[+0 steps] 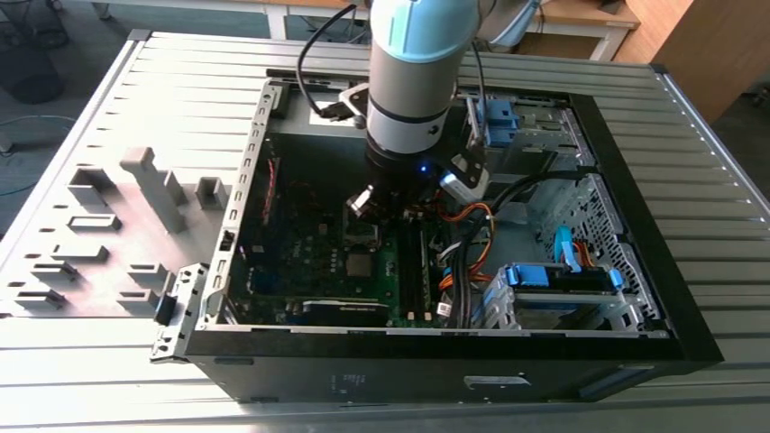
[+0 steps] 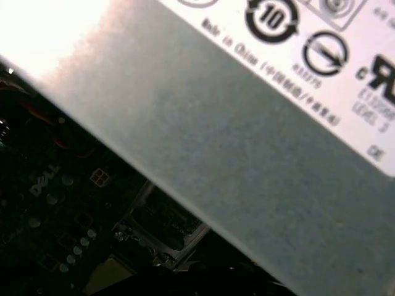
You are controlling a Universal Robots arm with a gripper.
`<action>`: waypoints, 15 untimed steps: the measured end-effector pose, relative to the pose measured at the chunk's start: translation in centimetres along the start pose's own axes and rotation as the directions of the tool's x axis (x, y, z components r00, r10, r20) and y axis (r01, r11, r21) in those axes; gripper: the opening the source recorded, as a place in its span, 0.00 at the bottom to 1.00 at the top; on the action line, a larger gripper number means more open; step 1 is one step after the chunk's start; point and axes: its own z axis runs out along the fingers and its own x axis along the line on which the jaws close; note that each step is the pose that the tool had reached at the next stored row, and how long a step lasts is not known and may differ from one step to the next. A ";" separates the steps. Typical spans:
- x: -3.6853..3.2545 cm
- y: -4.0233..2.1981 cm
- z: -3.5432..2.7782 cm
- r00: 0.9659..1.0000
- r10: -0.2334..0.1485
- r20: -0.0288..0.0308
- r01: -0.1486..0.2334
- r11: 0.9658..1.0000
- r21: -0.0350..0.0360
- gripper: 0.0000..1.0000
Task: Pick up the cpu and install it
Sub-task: 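Close the cpu cover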
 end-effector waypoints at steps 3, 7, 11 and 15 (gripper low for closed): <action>0.14 0.09 -0.06 1.000 -0.001 0.003 0.001 1.000 0.002 0.11; 0.32 0.19 -0.13 1.000 -0.002 0.006 0.002 1.000 0.004 0.11; 0.45 0.23 -0.19 1.000 -0.003 0.008 0.003 1.000 0.006 0.11; 0.56 0.18 -0.32 1.000 -0.004 0.009 0.004 1.000 0.007 0.11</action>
